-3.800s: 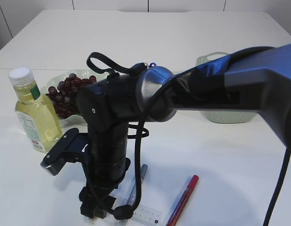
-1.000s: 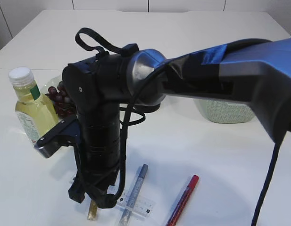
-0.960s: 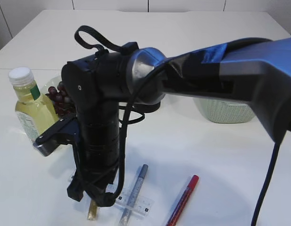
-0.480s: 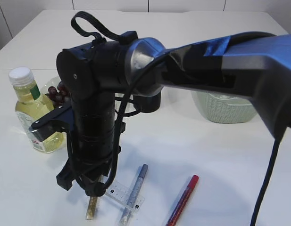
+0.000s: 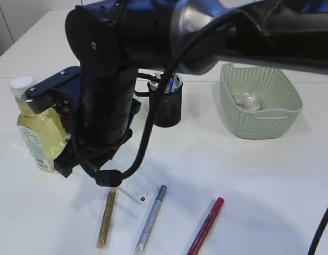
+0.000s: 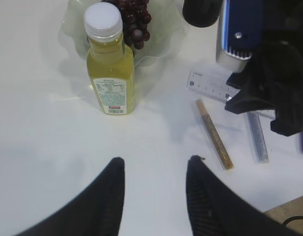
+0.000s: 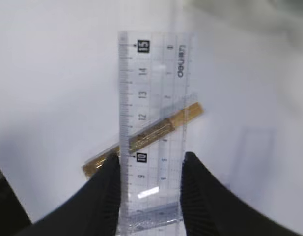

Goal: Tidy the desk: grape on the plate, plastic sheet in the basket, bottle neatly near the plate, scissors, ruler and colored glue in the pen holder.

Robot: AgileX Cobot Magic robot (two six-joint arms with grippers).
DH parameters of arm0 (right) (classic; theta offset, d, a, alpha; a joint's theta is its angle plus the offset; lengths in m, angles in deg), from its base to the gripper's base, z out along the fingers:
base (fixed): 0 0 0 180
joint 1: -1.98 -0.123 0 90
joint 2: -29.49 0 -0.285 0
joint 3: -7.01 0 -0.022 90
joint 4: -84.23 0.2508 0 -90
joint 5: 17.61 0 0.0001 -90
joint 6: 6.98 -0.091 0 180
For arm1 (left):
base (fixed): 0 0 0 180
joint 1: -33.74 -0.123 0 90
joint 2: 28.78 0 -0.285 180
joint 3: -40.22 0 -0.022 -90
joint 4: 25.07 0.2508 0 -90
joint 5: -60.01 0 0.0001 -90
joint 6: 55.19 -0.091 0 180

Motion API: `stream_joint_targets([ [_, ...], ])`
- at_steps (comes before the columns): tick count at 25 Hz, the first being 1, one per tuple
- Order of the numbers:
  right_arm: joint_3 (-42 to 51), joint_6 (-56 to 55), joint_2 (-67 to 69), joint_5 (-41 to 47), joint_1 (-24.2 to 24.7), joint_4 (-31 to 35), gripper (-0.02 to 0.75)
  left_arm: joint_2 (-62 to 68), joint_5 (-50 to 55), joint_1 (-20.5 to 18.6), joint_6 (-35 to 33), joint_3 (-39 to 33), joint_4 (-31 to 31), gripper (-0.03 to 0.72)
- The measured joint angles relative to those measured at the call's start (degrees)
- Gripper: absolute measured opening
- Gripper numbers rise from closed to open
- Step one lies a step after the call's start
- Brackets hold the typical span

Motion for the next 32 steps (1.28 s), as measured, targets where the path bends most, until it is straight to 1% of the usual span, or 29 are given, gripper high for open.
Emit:
stream_joint_targets([
  [3, 4.20, -0.41, -3.18, -5.37, 0.00, -1.66, 0.293, 0.00, 0.00, 0.00, 0.00, 0.00, 0.00, 0.309],
  [12, 22.20, -0.54, -14.82, -28.32, 0.00, -6.29, 0.293, 0.00, -0.34, 0.00, 0.00, 0.00, 0.00, 0.309],
  [15, 27.63, -0.63, -18.06, -34.83, 0.00, -8.80, 0.293, 0.00, -0.56, 0.00, 0.00, 0.00, 0.00, 0.309],
  [19, 33.52, -0.63, -21.46, -43.16, 0.80, -9.93, 0.293, 0.00, -0.93, 0.00, 0.00, 0.00, 0.00, 0.309],
  [23, 36.47, -0.63, -22.94, -48.24, 3.52, -9.93, 0.293, 0.00, -1.68, 0.00, 0.00, 0.00, 0.00, 0.309],
  [27, 36.83, -1.10, -23.03, -51.65, 7.33, -10.15, 0.293, 0.00, -1.91, 0.00, 0.00, 0.00, 0.00, 0.309],
  [32, 36.92, -1.76, -23.03, -60.25, 10.12, -9.96, 0.292, 0.00, -2.79, 0.00, 0.00, 0.00, 0.00, 0.309],
])
